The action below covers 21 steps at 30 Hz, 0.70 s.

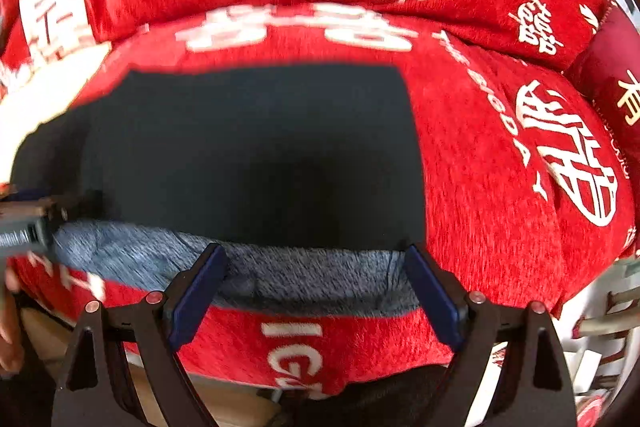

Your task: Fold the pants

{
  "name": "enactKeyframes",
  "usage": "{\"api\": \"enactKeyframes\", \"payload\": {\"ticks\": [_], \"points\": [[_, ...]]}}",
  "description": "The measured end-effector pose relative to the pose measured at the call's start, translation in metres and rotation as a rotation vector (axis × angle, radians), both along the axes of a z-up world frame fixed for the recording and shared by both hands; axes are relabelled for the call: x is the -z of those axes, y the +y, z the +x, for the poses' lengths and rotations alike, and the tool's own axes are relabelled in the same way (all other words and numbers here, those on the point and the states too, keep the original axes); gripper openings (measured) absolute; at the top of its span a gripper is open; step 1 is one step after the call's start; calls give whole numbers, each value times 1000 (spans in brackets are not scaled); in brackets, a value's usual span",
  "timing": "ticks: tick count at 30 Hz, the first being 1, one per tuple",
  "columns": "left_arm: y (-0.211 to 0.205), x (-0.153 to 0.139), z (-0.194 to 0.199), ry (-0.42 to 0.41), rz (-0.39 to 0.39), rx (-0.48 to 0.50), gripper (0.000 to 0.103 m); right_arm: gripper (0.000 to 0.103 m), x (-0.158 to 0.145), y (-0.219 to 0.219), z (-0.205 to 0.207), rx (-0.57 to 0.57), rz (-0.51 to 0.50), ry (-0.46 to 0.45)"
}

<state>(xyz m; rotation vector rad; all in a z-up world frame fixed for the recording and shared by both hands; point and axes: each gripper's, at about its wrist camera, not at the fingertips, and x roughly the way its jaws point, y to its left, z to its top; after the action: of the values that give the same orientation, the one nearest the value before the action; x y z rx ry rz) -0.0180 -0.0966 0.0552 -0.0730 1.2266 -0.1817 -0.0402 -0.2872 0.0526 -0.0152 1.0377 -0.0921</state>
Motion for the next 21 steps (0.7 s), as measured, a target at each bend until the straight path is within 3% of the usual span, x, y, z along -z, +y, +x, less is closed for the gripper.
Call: {"api": "enactKeyframes", "payload": {"ticks": [2, 4, 9, 13, 15, 21], "points": [[-1, 4, -1, 12, 30, 17, 103, 96, 5, 1, 10, 31, -35, 10], [2, 8, -4, 34, 12, 15, 103, 97, 26, 1, 25, 66, -61, 138], [21, -9, -15, -50, 41, -29, 103, 97, 8, 10, 27, 67, -11, 44], [43, 17, -3, 45, 55, -94, 103, 97, 18, 30, 50, 24, -43, 59], [48, 16, -5, 12, 71, -87, 103, 99, 30, 44, 66, 7, -42, 101], [97, 9, 0, -9, 63, -201, 103, 103, 33, 89, 85, -26, -39, 38]]}}
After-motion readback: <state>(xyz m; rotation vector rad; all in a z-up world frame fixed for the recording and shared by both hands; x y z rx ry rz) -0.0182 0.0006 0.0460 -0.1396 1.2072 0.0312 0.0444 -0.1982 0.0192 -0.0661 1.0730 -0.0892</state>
